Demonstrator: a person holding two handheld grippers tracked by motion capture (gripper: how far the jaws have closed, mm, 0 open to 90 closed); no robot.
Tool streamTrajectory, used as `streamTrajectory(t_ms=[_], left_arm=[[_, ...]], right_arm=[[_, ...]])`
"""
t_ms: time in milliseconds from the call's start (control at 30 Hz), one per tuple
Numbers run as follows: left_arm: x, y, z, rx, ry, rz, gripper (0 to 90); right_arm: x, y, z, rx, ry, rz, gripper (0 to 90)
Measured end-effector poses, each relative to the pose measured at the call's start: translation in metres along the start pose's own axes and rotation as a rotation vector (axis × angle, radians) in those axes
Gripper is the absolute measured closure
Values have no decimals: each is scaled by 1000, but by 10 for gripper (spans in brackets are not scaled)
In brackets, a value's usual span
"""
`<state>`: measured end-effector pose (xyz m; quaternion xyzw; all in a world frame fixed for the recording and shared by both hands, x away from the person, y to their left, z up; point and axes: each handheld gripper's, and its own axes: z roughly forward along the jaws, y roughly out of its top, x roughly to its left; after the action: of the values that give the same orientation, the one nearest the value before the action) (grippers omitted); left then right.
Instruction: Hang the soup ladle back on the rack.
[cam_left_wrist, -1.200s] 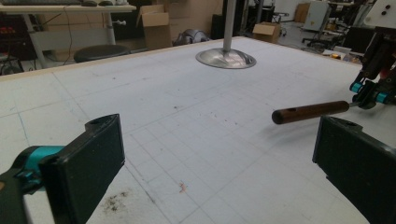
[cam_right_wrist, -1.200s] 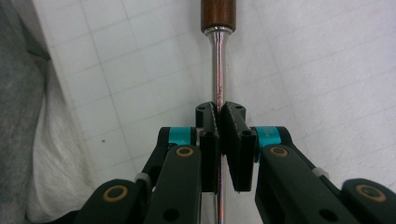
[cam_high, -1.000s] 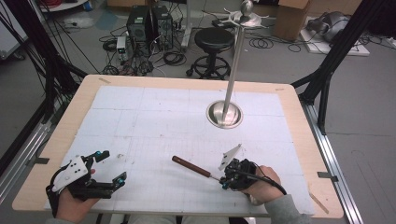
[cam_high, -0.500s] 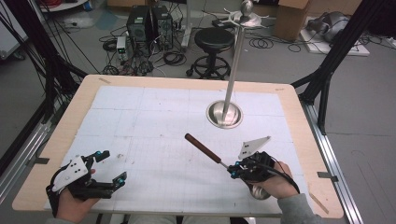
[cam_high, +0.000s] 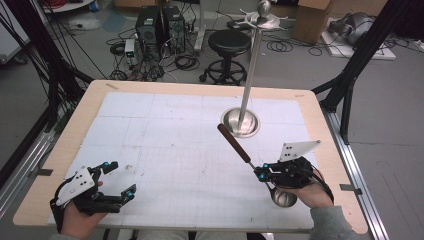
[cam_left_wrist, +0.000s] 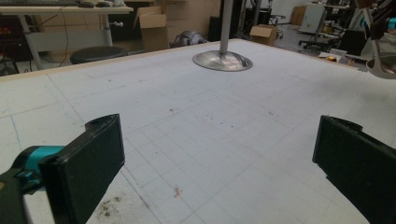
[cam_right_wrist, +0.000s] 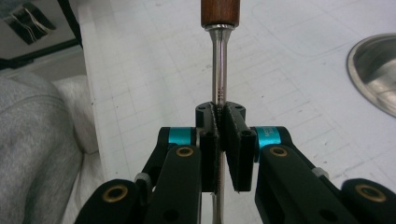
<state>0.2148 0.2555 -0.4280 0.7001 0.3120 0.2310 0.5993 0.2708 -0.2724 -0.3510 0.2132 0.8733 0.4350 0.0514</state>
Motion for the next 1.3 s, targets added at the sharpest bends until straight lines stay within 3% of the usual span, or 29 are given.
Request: streamTrajectory(t_ms=[300,467,633,767,1133,1300], left_arm=[[1,-1,1,-1,-4,-11,25],[2,-1,3,2,-10,-5,25],[1,-1,6,0,-13,-6,25],[1,0,6,0,-12,-4,25],[1,0,4,-3,-9,-5,25],[1,-1,0,-1,0,-7,25]], right_arm=[[-13,-4,-18,-143,-3,-23,846],[-27,-8,-31,-207,-28,4,846],[-36,-7,-41,-215,-58,16,846],[-42,-3,-49,-256,-70,34,846],[-59,26,-59,-308,-119,48,846],[-70,37,-64,-357,-129,63,846]])
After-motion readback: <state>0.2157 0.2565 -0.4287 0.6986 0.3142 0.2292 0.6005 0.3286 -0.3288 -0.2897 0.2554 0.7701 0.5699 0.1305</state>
